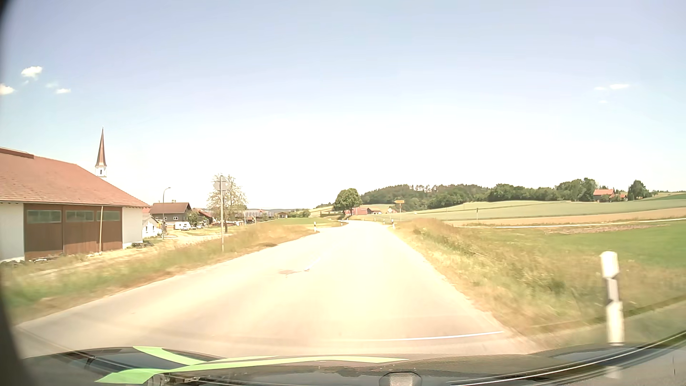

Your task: Follow the waypoints while adhering to traffic rules and regulations

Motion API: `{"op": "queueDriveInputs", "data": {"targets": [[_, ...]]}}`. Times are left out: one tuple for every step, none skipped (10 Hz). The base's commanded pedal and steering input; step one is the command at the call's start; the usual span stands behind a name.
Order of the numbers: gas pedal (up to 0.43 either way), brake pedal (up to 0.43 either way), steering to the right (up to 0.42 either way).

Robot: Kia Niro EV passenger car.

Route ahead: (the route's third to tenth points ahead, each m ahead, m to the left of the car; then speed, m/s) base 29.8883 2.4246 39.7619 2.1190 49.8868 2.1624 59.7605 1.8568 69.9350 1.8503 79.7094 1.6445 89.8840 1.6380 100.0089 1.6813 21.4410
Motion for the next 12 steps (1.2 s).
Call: {"op": "queueDriveInputs", "data": {"targets": [[0.197, 0.0, -0.001], [0.197, 0.0, -0.001], [0.197, 0.0, -0.001], [0.197, 0.0, 0.0], [0.197, 0.0, 0.001], [0.197, 0.0, 0.002], [0.189, 0.0, 0.003], [0.177, 0.0, 0.003], [0.177, 0.0, 0.003], [0.177, 0.0, 0.003], [0.177, 0.0, 0.004], [0.169, 0.0, 0.004]]}}
